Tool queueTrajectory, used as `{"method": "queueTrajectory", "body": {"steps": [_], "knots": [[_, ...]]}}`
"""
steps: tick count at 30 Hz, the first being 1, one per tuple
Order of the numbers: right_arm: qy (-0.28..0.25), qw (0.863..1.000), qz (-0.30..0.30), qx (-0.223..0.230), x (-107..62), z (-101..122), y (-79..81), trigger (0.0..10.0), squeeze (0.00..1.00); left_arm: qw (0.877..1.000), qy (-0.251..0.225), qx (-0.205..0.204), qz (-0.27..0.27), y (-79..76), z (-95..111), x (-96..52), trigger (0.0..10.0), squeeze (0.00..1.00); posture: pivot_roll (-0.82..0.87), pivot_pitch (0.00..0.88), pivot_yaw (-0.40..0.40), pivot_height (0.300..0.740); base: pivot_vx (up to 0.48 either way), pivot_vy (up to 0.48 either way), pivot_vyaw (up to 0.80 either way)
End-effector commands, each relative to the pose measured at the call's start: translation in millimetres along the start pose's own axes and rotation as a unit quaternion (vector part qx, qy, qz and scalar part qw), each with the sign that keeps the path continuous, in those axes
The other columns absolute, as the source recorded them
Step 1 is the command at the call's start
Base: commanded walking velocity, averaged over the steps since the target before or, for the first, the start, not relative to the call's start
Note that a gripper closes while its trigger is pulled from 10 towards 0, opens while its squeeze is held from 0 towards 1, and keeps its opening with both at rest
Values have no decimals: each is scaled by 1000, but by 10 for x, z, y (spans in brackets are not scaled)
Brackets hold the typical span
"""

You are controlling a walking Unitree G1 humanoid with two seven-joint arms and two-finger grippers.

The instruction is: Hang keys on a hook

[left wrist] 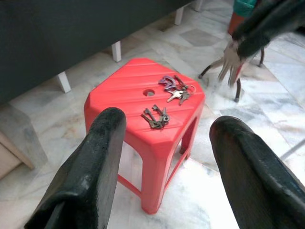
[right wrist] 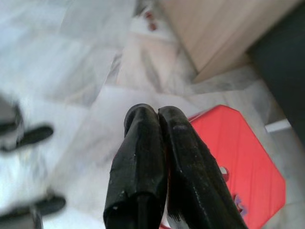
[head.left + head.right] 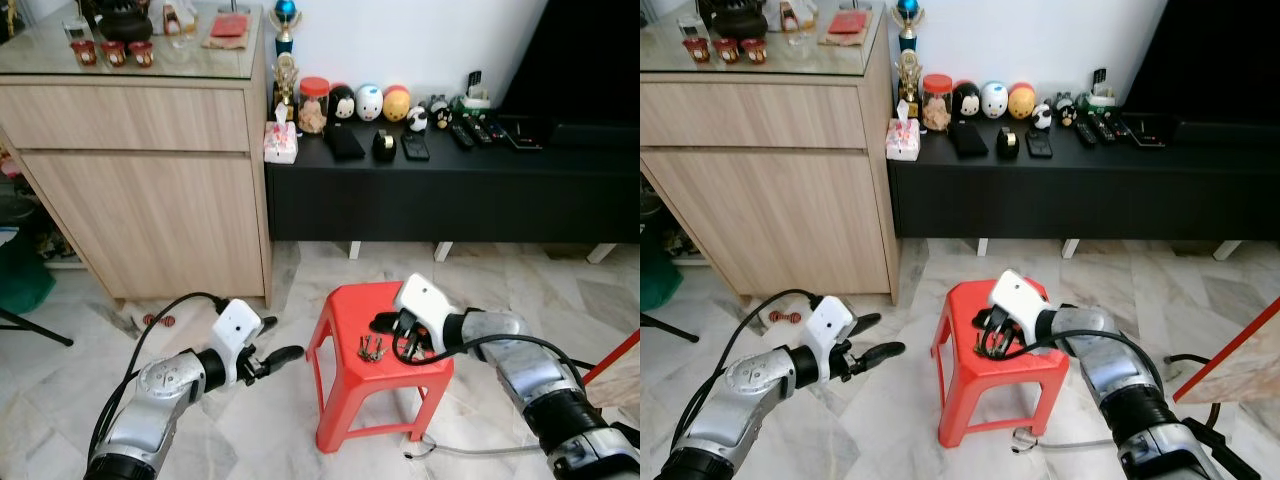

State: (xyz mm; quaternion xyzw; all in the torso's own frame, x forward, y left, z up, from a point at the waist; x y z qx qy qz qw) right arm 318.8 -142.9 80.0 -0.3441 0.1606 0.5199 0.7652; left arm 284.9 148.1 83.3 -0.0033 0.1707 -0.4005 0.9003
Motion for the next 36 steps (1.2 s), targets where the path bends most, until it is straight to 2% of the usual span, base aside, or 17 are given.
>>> {"method": "queueTrajectory", "body": {"steps": [1,2,5,6,7,8,9,11,16,17,18,19,23,27,30,34,36], "knots": [[8,999,15,-41,-62,40,-30,10000,0,1000,14,7,-7,-20,2,-8,10000,0,30,0,-108,740,0,0,0],[13,998,22,-54,-71,53,-35,10000,0,1000,14,6,-6,-24,9,-7,10000,0,29,0,-108,740,0,0,0],[88,988,26,-123,-109,-31,-78,10000,0,1000,20,-1,-12,-75,28,-11,10000,0,30,0,-110,740,0,0,0],[99,987,13,-123,-107,-46,-111,10000,0,1000,20,-3,-12,-86,32,-7,10000,0,30,0,-109,740,0,0,0],[99,987,13,-123,-107,-46,-111,10000,0,1000,20,-3,-12,-86,32,-7,10000,0,30,0,-109,740,0,0,0],[61,994,3,-92,-68,34,-123,10000,0,1000,17,-7,-13,-103,31,8,10000,0,28,0,-107,740,0,0,0],[28,996,8,-86,-45,105,-100,10000,0,1000,16,-10,-17,-126,25,19,10000,0,30,0,-105,740,0,0,0],[16,995,21,-93,-21,149,-60,10000,0,999,22,-13,-23,-154,-5,38,10000,0,28,0,-102,740,0,0,0],[22,994,6,-110,24,194,-93,10000,0,999,19,-21,-27,-203,2,77,10000,0,30,0,-102,740,0,0,0],[16,996,-10,-86,58,233,-132,10000,0,999,8,-27,-18,-201,32,106,10000,0,29,0,-105,740,0,0,0],[16,996,-10,-86,58,233,-132,10000,0,999,8,-27,-18,-201,32,106,10000,0,29,0,-105,740,0,0,0],[9,998,-30,-49,91,257,-175,10000,0,1000,2,-30,-7,-188,46,127,10000,0,30,0,-108,740,0,0,0],[13,997,-79,4,171,262,-253,10000,0,999,8,-8,38,-130,23,197,10000,0,35,0,-119,740,0,0,0],[-11,995,-91,42,254,362,-247,10000,0,999,-9,-14,41,-158,65,232,10000,0,31,0,-119,740,0,0,0],[-12,994,-95,44,284,409,-255,10000,0,999,-5,-13,49,-148,68,231,10000,0,31,0,-120,740,0,0,0],[-24,992,-111,60,343,505,-281,10000,0,997,-18,-8,78,-99,133,249,10000,0,31,0,-120,740,0,0,0],[-35,989,-121,83,378,565,-291,10000,0,994,-27,-4,105,-73,179,280,10000,0,33,0,-124,740,0,0,0]]}}
Point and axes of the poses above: a point about 5 cm out from each wrist's last joint towards the gripper, its own x axis pointing out of the wrist towards the gripper, its own z axis along the axis of the wrist's last joint, y = z × x, the point moved 1 cm from there along x, pointing out of the wrist towards the gripper, and after that the axes turned 14 degrees about -x, right-handed, at the moved point
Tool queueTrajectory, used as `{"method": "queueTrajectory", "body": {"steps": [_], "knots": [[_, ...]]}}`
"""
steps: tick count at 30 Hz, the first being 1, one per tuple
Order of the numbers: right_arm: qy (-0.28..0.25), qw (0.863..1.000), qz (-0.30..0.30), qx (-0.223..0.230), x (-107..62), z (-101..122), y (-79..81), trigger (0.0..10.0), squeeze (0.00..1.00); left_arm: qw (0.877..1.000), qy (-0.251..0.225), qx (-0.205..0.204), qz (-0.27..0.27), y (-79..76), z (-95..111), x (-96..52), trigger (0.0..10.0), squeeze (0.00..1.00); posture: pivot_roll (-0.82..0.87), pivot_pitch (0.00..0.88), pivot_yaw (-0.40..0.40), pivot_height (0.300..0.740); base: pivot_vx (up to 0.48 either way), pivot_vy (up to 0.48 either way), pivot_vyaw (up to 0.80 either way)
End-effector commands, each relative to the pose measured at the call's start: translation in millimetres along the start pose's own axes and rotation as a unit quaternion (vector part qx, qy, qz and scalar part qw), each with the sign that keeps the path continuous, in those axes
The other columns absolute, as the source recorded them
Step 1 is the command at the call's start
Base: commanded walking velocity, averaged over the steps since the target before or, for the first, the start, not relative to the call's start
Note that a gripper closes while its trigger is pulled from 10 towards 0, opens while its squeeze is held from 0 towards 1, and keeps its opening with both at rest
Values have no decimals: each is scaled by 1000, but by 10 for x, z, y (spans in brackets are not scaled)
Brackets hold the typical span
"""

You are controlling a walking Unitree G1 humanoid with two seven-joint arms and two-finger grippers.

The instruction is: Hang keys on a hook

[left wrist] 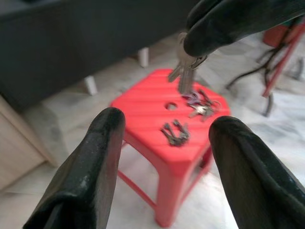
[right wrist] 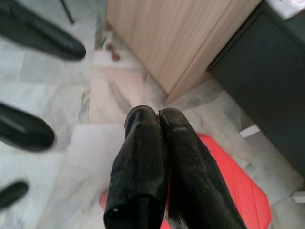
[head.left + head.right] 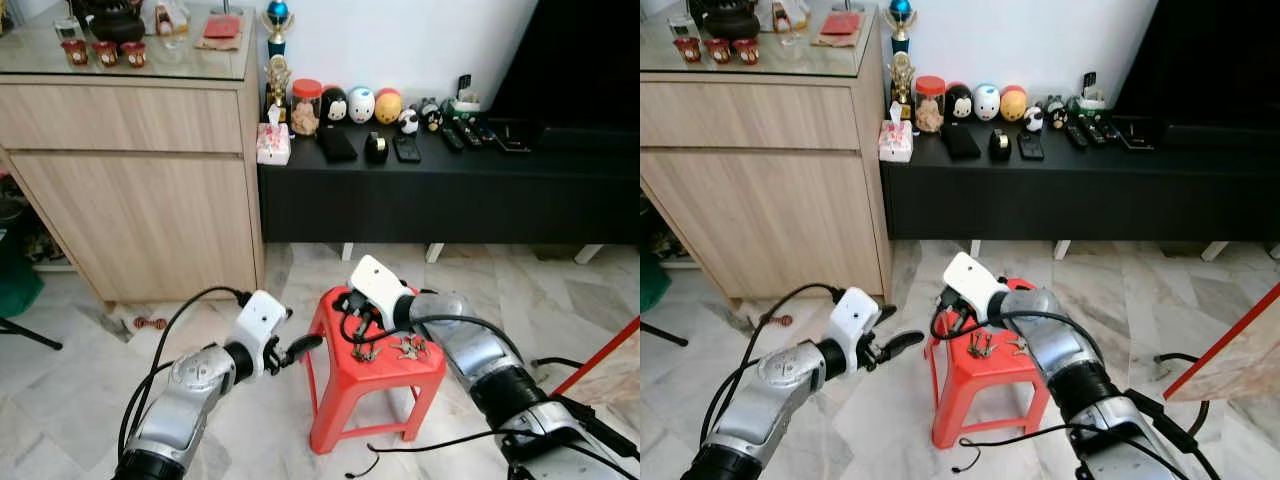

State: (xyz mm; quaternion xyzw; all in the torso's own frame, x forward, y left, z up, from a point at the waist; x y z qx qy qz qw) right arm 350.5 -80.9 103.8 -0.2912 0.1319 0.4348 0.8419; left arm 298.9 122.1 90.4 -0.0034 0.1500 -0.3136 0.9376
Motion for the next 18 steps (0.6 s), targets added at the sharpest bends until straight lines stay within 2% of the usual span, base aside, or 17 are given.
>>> {"method": "queueTrajectory", "body": {"steps": [1,8,10,16,18], "knots": [[-1,1000,-17,19,-10,20,-56,10000,0,1000,-2,1,24,20,36,45,10000,0,33,0,-124,740,0,0,0],[-11,998,-37,47,38,71,-29,10000,0,999,13,-4,33,-29,-1,106,10000,0,36,0,-123,740,0,0,0],[-10,998,-38,52,47,81,-24,10000,0,999,10,-17,48,-31,11,146,10000,0,37,0,-123,740,0,0,0],[-2,997,-57,56,75,82,-33,10000,0,999,9,-13,47,-82,46,189,10000,0,36,0,-124,740,0,0,0],[-6,996,-57,62,109,131,-11,10000,0,998,5,-25,54,-108,81,237,10000,0,36,0,-124,740,0,0,0]]}}
Point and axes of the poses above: a point about 5 cm out from each wrist's last joint towards the gripper, its own x axis pointing out of the wrist towards the gripper, its own z axis along the axis of the wrist's last joint, y = z × x, the point moved 1 cm from there along x, pointing out of the wrist towards the gripper, and after that the axes turned 14 degrees about -x, right-handed, at the moved point
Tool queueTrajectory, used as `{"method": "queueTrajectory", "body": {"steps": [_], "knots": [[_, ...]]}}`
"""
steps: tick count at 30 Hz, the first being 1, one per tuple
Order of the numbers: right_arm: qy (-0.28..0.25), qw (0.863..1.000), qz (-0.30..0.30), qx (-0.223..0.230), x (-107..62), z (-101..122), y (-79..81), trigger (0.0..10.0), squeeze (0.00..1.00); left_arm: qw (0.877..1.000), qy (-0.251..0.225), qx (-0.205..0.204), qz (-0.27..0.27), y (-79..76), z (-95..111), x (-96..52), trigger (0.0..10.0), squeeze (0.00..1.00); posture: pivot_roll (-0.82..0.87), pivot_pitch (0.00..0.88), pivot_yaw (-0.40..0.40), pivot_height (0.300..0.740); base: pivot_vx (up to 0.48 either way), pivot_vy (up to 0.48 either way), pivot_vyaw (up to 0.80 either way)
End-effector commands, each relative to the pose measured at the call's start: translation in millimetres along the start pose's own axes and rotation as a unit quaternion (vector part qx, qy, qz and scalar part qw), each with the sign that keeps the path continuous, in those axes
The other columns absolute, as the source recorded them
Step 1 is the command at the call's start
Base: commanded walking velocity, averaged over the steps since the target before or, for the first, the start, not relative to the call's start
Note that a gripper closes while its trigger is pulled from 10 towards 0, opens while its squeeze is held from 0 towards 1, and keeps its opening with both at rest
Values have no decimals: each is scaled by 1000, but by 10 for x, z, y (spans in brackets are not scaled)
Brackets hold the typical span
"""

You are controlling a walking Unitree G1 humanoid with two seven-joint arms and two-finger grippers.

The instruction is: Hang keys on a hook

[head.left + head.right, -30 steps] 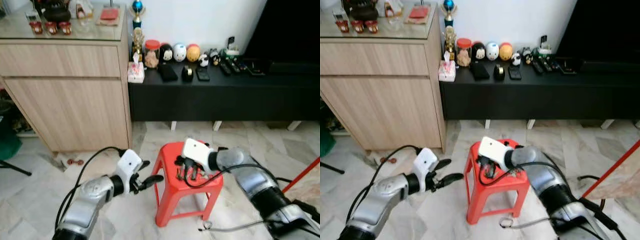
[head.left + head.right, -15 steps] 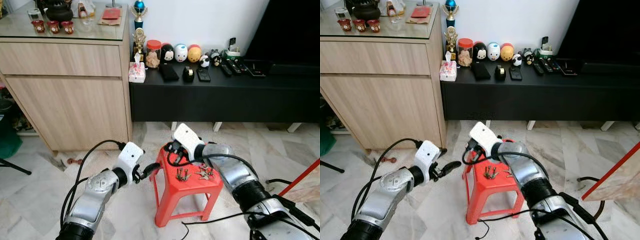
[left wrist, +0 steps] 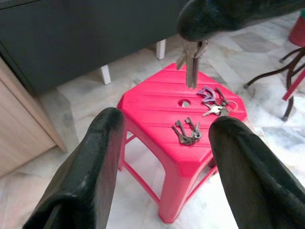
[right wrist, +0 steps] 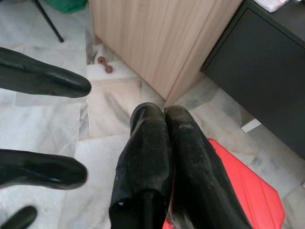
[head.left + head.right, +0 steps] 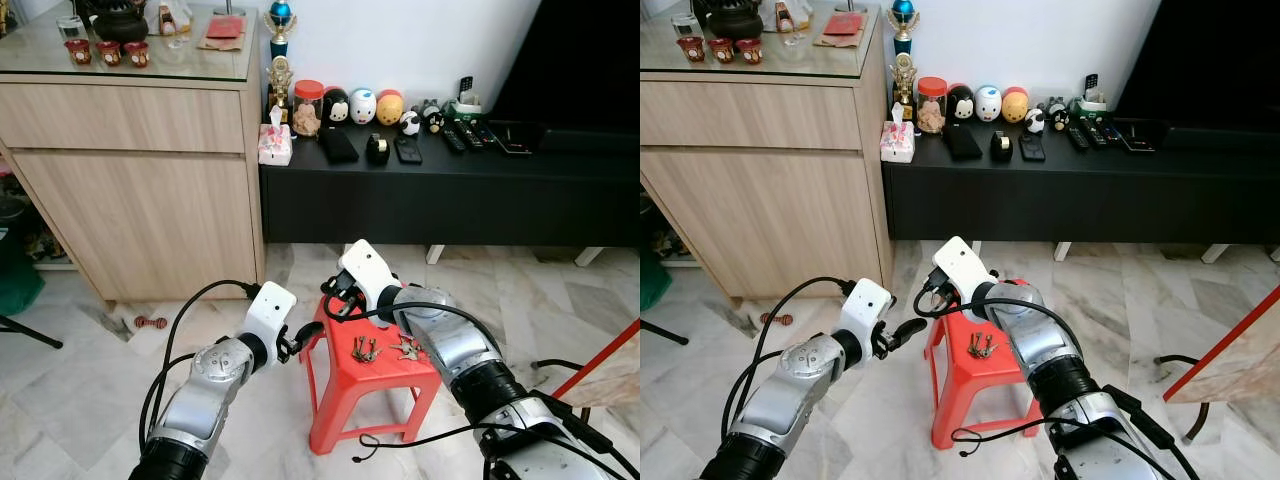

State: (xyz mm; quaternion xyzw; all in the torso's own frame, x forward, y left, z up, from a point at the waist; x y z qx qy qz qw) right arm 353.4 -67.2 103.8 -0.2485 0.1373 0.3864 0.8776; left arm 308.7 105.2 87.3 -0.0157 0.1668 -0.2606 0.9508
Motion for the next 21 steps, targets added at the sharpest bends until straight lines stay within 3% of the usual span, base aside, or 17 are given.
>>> {"method": "queueTrajectory", "body": {"steps": [1,10,21], "knots": [[-3,1000,-7,8,10,58,-38,10000,0,1000,-6,-2,2,-47,72,53,10000,0,36,0,-124,740,0,0,0],[-15,999,-22,34,38,118,-26,10000,0,1000,-10,-12,4,-189,87,145,10000,0,34,0,-128,740,0,0,0],[-17,999,-29,37,47,145,-44,10000,0,996,-38,-46,65,-107,169,237,10000,0,33,0,-129,740,0,0,0]]}}
Point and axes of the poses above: a point about 5 cm out from each wrist's last joint towards the gripper, its own x axis pointing out of the wrist towards the gripper, its own z axis along the axis of the wrist's last joint, y = z × x, the point moved 1 cm from there along x, pointing out of the wrist towards the gripper, and after that the axes turned 14 degrees about -x, right-handed, at the moved point
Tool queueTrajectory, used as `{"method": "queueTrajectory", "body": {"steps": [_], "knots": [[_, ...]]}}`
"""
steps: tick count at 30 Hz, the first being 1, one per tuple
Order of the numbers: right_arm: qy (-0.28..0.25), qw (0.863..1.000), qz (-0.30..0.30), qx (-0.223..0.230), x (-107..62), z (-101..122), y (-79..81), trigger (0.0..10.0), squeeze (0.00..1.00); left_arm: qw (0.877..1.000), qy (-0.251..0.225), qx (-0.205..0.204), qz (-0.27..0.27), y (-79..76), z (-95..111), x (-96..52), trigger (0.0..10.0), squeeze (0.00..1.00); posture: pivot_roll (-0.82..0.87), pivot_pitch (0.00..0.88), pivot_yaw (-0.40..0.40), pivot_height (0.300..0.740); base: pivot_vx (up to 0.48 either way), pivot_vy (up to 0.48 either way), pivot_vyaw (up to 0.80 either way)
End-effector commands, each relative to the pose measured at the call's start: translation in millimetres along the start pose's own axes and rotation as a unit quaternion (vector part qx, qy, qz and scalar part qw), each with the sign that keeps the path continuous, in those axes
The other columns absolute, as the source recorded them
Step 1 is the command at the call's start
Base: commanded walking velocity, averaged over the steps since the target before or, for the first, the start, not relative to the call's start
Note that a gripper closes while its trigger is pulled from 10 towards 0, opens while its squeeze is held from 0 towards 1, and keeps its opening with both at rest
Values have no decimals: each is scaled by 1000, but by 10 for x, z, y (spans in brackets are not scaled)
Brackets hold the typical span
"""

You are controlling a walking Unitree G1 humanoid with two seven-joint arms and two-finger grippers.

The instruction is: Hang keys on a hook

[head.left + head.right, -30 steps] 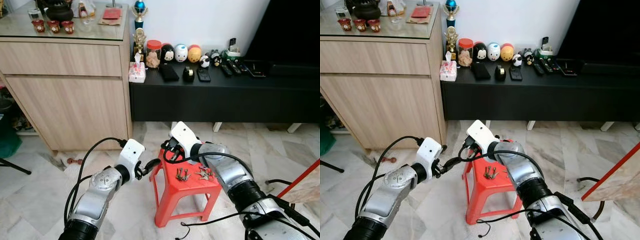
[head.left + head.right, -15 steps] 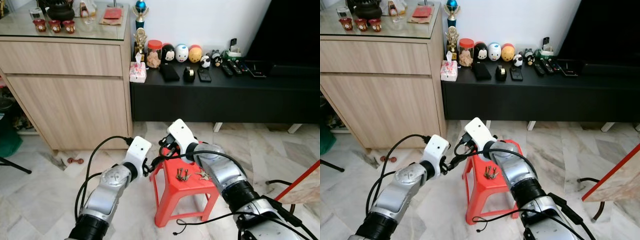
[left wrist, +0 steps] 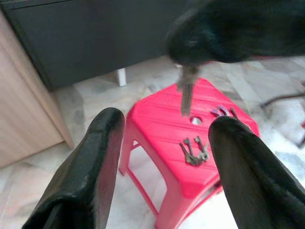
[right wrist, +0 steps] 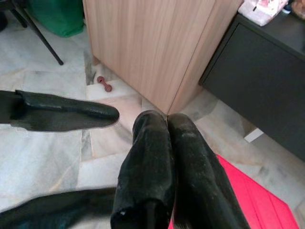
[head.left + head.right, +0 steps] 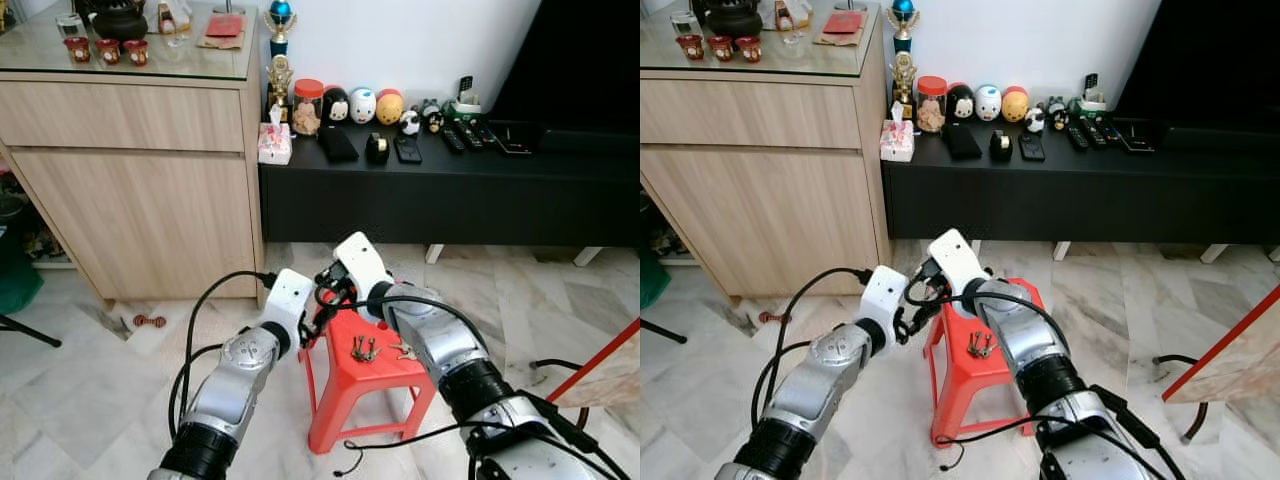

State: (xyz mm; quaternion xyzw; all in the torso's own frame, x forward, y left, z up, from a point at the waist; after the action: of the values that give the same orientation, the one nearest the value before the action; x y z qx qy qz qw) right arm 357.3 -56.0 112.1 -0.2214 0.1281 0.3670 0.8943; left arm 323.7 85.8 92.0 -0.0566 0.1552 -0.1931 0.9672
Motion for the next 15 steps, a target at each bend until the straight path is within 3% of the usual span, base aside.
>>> {"method": "queueTrajectory", "body": {"steps": [1,15], "knots": [[-1,1000,-7,10,-8,22,-52,10000,0,1000,-18,-3,6,-17,80,47,10000,0,32,0,-129,740,0,0,0],[-8,1000,-11,14,0,50,-54,10000,0,999,-41,-19,18,-41,137,111,10000,0,30,0,-124,740,0,0,0]]}}
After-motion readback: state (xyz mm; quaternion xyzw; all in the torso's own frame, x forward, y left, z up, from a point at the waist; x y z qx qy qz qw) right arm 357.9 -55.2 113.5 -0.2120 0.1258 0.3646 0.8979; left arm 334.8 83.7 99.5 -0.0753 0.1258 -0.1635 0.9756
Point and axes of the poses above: a point about 5 cm out from each wrist's last joint towards the gripper, its own x axis pointing out of the wrist towards the gripper, its own z axis along the axis of the wrist's last joint, y = z × x, the point moved 1 cm from there along x, pointing out of the wrist towards the gripper, and after that the axes turned 14 degrees about -x, right-handed, at the moved point
